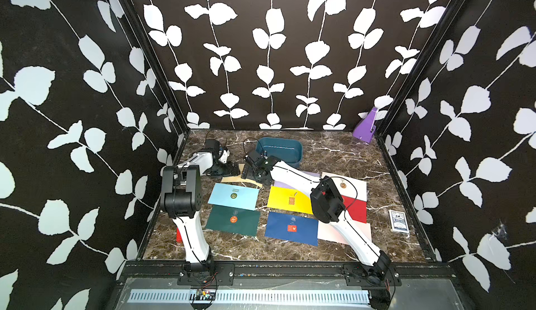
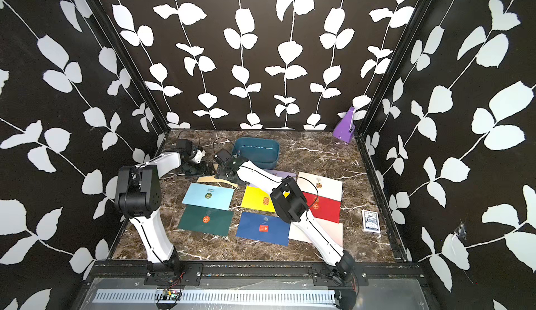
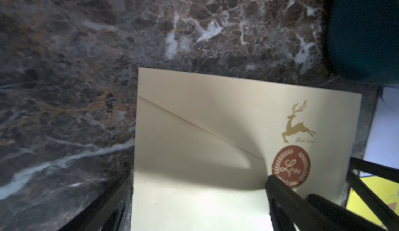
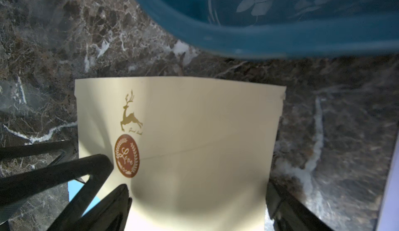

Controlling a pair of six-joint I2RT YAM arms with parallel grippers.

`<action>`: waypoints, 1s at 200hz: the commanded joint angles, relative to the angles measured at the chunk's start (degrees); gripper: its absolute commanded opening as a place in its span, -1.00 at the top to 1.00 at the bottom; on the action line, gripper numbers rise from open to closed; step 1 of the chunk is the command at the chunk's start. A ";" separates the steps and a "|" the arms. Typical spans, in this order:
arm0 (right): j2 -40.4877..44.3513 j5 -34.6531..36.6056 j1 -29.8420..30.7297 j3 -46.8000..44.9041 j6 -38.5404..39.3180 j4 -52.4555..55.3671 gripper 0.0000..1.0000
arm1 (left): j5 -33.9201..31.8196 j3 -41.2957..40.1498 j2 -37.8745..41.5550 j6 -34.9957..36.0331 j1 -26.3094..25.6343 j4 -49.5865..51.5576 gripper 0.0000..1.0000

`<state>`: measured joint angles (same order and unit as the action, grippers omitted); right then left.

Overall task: Put the sealed envelopes into the storage box
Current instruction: Pick up the envelope from the center of the board.

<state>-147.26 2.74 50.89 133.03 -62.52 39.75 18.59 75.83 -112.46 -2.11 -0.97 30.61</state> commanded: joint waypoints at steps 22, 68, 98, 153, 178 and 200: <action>-6.66 -3.23 -0.27 -0.07 0.40 -2.44 -0.92 | 6.68 -3.05 0.04 -0.57 -0.52 4.06 -0.95; -7.22 -4.40 -0.27 -1.02 0.90 -4.14 -0.58 | 7.44 -3.73 1.35 -0.37 -0.52 4.04 -0.93; -3.67 -5.09 -0.27 -6.04 2.17 -8.85 -0.39 | 4.94 -3.47 2.95 -1.27 -0.52 3.99 -0.93; 6.24 -5.25 -0.97 -18.49 1.76 -21.62 -0.25 | -0.90 2.61 8.00 -5.12 -0.52 6.26 -0.95; 9.18 -5.20 -1.50 -20.88 1.08 -23.59 -0.22 | -3.09 5.92 9.49 -5.75 -0.47 7.60 -0.95; 11.21 -5.61 -1.76 -22.17 2.19 -24.07 -0.22 | -1.60 10.01 8.66 -5.31 -0.52 9.83 -0.95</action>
<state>-139.72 -1.80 49.58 113.65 -60.49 16.95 17.26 81.58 -106.10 -6.94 -1.26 36.88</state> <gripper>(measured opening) 0.612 0.976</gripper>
